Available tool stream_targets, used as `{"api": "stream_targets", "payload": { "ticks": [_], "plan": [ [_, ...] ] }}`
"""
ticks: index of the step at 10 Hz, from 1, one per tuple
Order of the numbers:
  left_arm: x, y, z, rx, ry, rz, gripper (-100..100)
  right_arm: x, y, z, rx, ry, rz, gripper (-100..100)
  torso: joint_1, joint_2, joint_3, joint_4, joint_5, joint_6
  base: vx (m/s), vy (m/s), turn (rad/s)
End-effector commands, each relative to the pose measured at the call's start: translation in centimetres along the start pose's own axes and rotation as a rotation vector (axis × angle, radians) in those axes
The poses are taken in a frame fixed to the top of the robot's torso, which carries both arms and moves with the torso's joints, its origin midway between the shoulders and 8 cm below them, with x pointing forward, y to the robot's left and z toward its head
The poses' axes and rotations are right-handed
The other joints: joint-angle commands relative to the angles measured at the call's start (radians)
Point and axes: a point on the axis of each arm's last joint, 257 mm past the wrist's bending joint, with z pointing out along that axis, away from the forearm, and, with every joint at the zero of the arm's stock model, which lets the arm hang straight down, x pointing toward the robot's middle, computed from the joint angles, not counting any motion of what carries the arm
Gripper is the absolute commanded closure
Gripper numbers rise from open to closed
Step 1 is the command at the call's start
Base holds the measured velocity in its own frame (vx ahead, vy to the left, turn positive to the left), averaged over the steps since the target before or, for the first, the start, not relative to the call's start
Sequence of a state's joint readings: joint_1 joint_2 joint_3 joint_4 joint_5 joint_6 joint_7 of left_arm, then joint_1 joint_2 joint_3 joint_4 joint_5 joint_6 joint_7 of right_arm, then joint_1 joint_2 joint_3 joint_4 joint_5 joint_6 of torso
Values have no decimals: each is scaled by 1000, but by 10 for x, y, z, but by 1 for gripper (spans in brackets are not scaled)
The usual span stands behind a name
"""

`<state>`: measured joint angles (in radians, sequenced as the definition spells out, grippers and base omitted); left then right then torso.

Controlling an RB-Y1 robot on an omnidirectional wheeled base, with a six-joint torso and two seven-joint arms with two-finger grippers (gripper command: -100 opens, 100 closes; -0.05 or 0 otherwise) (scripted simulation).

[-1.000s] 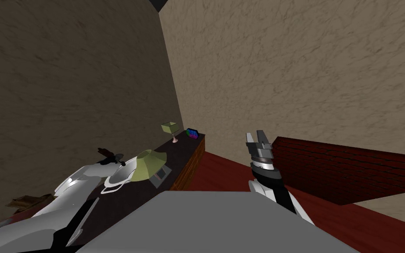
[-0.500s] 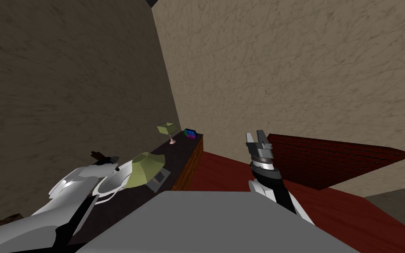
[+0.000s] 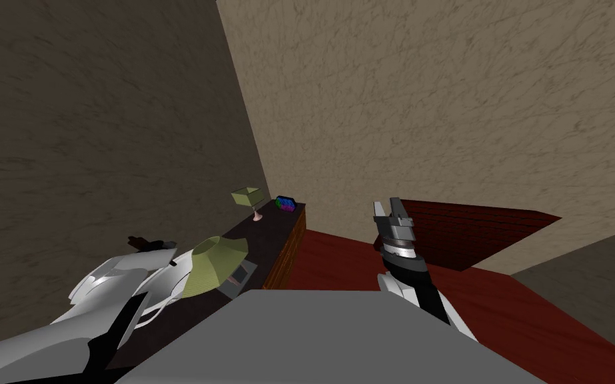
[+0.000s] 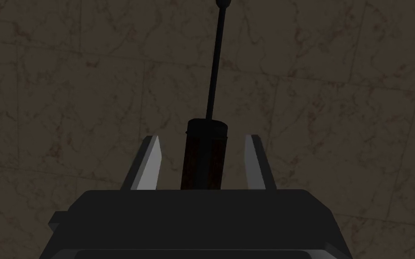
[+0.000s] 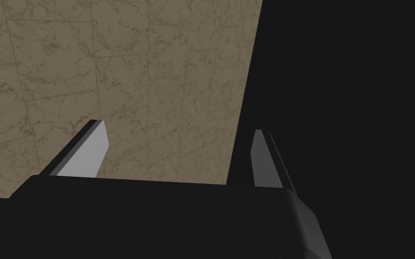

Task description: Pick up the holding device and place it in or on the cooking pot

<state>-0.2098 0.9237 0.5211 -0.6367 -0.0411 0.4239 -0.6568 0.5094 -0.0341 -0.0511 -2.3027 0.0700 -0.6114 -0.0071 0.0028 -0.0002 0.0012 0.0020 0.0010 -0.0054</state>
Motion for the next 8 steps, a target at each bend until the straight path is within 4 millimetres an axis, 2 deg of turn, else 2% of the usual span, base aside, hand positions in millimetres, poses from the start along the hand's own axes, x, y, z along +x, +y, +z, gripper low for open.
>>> {"api": "stream_targets", "payload": {
  "ticks": [1, 4, 5, 6, 7, 8],
  "plan": [
    [0, 0, 0, 0, 0, 0, -100, 0, 0, 0, 0, 0, 0, 0, 0, 0, 0, 0, 0, 0, 0, 0, 0],
    [0, 0, 0, 0, 0, 0, -100, 0, 0, 0, 0, 0, 0, 0, -1, 0, 0, 0, 0, 0, 0, 0, 0],
    [0, 0, 0, 0, 0, 0, 0, 0, 0, 0, 0, 0, 0, 0, -1, 0, 0, 0, 0, 0, 0, 0, 0],
    [-9, -3, -2, 5, -7, 0, -100, 0, 0, 0, 0, 0, 0, 0, -1, 0, 0, 0, 0, 0, 9, -4, 28],
    [-18, -6, -3, 11, -12, -1, -100, 0, 0, 0, 0, 0, 0, 0, -1, 0, 0, 0, -1, 0, 13, -9, 53],
    [-17, -6, -3, 11, -12, 0, -100, 0, 0, 0, 0, 0, 0, 0, -2, 0, 0, 0, -1, 0, 13, -10, 19]
  ]
}}
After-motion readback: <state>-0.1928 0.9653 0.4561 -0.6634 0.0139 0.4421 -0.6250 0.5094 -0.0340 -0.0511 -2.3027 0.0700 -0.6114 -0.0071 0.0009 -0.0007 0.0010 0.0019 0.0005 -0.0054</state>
